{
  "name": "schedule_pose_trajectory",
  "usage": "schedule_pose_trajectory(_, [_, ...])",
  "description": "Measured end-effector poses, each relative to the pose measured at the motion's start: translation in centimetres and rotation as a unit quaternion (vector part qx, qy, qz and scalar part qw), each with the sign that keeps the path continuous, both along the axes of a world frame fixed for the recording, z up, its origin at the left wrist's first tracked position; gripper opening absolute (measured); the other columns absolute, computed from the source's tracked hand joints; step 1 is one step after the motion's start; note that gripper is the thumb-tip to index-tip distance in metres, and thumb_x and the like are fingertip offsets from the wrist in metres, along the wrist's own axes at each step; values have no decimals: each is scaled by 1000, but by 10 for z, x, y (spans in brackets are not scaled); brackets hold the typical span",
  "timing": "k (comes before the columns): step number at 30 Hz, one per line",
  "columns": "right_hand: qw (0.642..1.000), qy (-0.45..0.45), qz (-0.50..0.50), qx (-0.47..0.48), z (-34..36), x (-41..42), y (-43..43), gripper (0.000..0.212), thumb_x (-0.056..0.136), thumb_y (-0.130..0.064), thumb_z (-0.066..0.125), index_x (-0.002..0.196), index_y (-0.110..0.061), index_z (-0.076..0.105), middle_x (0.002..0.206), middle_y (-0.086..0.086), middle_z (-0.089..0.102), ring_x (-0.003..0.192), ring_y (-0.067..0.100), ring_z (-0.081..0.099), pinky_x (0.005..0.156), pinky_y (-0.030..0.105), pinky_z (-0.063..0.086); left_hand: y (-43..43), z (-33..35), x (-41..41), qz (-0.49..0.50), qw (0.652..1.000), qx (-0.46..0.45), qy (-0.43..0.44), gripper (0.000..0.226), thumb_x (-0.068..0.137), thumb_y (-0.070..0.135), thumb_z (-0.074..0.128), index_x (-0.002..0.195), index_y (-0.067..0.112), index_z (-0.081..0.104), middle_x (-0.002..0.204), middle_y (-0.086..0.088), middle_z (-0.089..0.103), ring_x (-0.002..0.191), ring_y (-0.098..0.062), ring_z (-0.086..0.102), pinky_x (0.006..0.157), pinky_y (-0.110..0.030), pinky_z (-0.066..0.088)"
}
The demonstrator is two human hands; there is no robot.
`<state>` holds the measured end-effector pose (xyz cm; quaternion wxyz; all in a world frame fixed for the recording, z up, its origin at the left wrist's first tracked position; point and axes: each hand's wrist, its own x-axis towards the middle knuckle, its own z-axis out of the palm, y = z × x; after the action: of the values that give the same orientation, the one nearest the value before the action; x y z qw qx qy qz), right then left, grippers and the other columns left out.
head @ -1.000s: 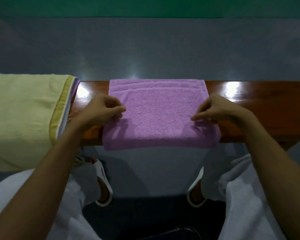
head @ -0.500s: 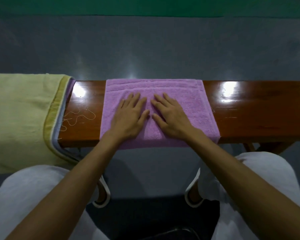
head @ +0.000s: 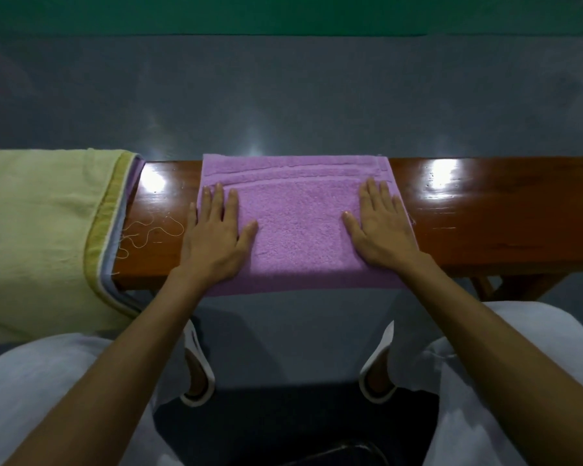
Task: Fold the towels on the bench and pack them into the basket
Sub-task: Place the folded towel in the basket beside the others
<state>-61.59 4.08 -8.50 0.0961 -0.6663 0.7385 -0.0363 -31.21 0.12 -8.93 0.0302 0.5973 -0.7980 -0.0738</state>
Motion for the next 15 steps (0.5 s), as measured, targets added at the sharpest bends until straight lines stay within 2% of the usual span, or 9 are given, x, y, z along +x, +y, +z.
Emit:
schedule_pose_trajectory(2, [1000,-3,0,2,1,1,3,77,106,-57,16,162,-10,-7,170,9,-14,157,24,-15,127,43,-7,6,2,2,0,1000,5,4,80,102,67,10,164,18,-7,170,-7,-16,156,-25,-18,126,-46,-8])
schedule_pose_trajectory(4, [1000,-12,-2,-1,4,2,6,76,107,-55,19,163,-9,-4,171,9,-10,157,24,-11,128,43,-5,8,6,3,1,999,1,34,76,105,62,16,165,17,4,172,-8,-6,158,-26,-8,128,-47,-1])
schedule_pose_trajectory(6, [999,-45,-5,-28,9,3,5,74,108,-52,25,163,-8,5,171,10,0,158,26,-2,128,45,2,8,12,4,12,994,-30,101,64,108,51,32,159,13,29,170,-10,17,157,-30,13,126,-48,13])
schedule_pose_trajectory(8, [993,-88,-19,-77,16,-1,1,72,106,-51,33,160,-6,23,168,14,22,155,32,18,127,50,16,6,18,4,45,984,-76,157,50,106,40,46,147,11,47,158,-13,38,145,-32,35,119,-48,30])
schedule_pose_trajectory(10, [983,-116,-53,-131,23,-10,-3,68,100,-51,40,150,-6,44,153,18,46,142,37,41,117,53,34,5,22,7,101,973,-108,177,44,101,37,55,138,11,54,142,-14,51,128,-31,48,107,-43,42])
schedule_pose_trajectory(12, [971,-125,-97,-179,28,-20,-5,54,99,-45,51,137,-8,56,134,17,61,122,35,55,103,51,48,5,24,10,166,963,-118,177,42,98,36,61,129,9,58,130,-15,56,116,-30,52,97,-41,46])
schedule_pose_trajectory(15, [959,-132,-163,-193,32,-31,-7,34,97,-32,65,120,-8,66,115,14,67,103,30,63,82,36,53,5,27,14,231,955,-111,151,39,96,40,65,116,7,60,122,-17,58,108,-32,54,93,-44,49])
